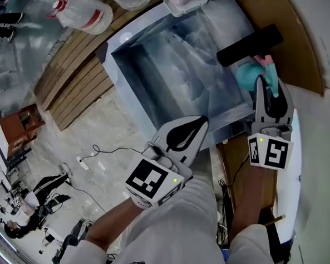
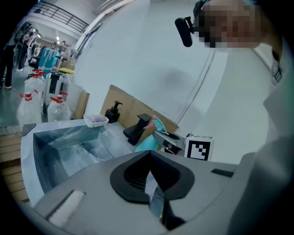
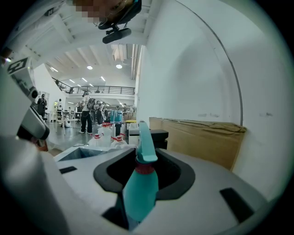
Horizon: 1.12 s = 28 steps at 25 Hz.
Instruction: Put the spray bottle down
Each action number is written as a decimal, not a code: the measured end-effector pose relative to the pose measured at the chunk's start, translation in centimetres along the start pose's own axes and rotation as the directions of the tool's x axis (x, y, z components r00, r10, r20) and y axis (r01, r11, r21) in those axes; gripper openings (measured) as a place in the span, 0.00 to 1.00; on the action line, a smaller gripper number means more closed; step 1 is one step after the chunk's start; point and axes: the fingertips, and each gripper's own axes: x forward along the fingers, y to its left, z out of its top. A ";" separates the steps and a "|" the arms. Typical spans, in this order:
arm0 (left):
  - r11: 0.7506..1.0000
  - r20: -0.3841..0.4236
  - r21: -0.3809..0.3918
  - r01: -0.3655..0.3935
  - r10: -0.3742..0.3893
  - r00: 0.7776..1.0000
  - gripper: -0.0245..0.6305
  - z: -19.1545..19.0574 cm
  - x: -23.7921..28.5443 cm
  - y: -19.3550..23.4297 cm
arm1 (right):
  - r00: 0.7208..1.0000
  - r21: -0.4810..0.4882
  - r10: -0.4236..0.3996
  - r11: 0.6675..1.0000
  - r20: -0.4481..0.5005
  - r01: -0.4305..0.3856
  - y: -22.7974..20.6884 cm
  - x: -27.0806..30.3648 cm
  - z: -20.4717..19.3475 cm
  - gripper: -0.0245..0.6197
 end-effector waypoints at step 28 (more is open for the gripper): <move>0.999 0.052 0.052 0.013 -0.015 0.999 0.04 0.0 -3.7 -2.5 | 0.998 0.039 -0.027 0.999 -0.057 0.029 1.8 -5.0 -0.5 0.28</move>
